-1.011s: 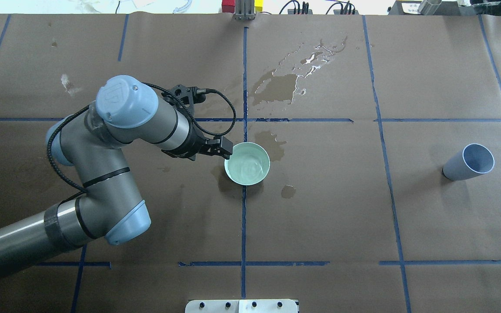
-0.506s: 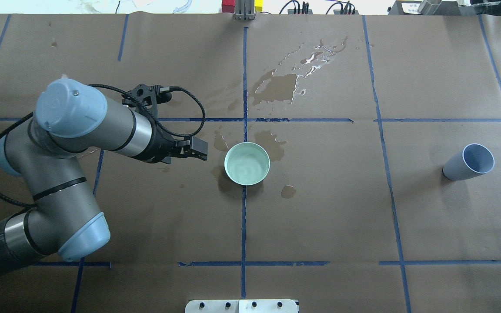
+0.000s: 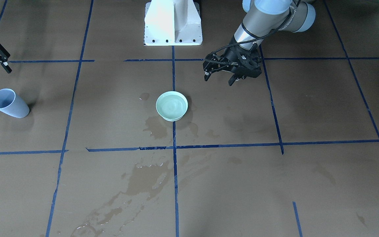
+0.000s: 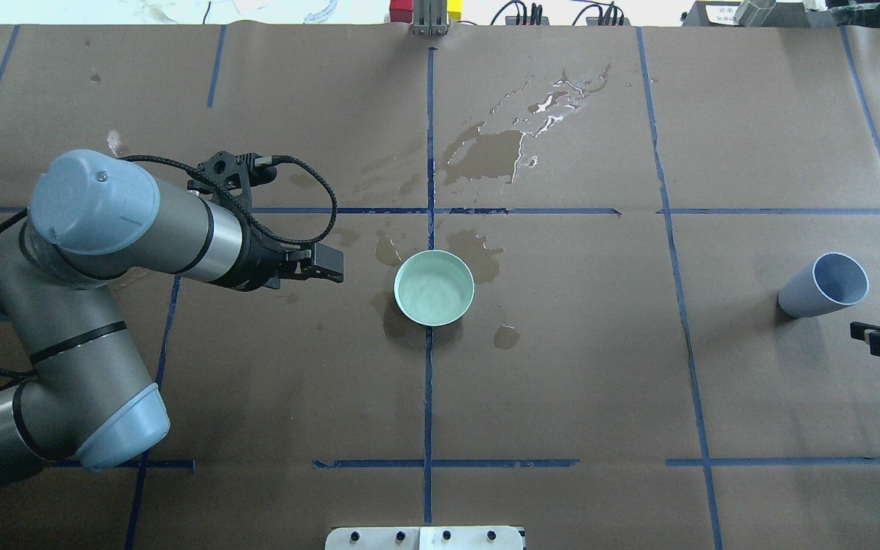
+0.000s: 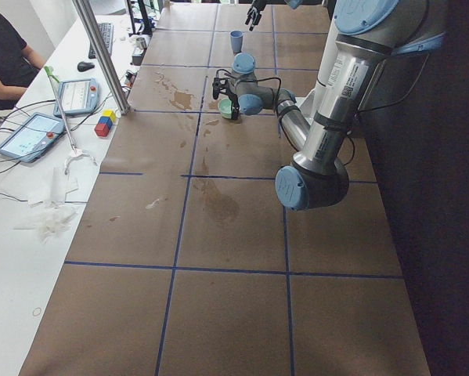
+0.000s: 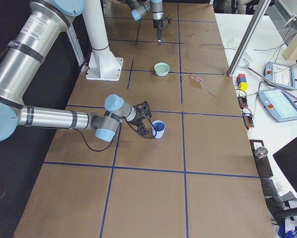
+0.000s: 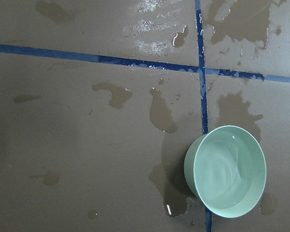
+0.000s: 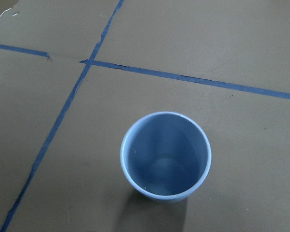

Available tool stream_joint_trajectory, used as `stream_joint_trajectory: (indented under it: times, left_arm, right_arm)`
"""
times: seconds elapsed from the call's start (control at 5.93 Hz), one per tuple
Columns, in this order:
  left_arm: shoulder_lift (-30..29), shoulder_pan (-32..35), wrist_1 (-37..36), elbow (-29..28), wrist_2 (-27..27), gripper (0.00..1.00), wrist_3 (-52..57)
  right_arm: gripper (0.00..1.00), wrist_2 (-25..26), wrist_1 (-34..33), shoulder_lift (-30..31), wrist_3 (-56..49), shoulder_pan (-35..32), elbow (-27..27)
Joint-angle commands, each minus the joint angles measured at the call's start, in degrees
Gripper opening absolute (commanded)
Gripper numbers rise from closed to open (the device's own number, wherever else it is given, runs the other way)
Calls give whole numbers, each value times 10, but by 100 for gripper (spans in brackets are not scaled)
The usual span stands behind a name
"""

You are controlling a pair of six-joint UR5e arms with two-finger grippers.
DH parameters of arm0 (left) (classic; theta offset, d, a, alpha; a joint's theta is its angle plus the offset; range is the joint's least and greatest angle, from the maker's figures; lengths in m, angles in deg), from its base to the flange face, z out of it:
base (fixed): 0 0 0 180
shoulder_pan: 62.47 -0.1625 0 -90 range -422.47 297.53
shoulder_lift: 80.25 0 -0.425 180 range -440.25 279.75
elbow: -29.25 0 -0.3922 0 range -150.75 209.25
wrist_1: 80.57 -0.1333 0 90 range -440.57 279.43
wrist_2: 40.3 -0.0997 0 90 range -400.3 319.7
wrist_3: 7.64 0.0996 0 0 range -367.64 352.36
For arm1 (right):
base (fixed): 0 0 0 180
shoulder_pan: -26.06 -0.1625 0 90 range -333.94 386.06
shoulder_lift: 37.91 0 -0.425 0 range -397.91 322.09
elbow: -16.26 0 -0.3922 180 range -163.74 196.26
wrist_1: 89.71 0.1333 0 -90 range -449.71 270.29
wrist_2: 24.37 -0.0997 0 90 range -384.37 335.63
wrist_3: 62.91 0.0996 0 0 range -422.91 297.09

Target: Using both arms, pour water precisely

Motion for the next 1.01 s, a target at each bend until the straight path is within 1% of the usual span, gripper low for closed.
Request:
stream_joint_trajectory:
  times: [0.0, 0.34, 0.51, 0.67, 0.84]
  left_arm:
    - [0, -2, 0, -2, -17, 100, 0]
    - [0, -2, 0, -2, -18, 100, 0]
    - [0, -2, 0, -2, -18, 100, 0]
    - [0, -2, 0, -2, -18, 100, 0]
    - [0, -2, 0, -2, -25, 100, 0]
  right_arm:
    - [99, 166, 2, 5, 75, 124, 9]
    - [98, 200, 2, 5, 131, 167, 13]
    - [97, 210, 5, 3, 132, 168, 13]
    - [99, 271, 5, 2, 132, 185, 21]
    - [100, 353, 5, 2, 136, 208, 28]
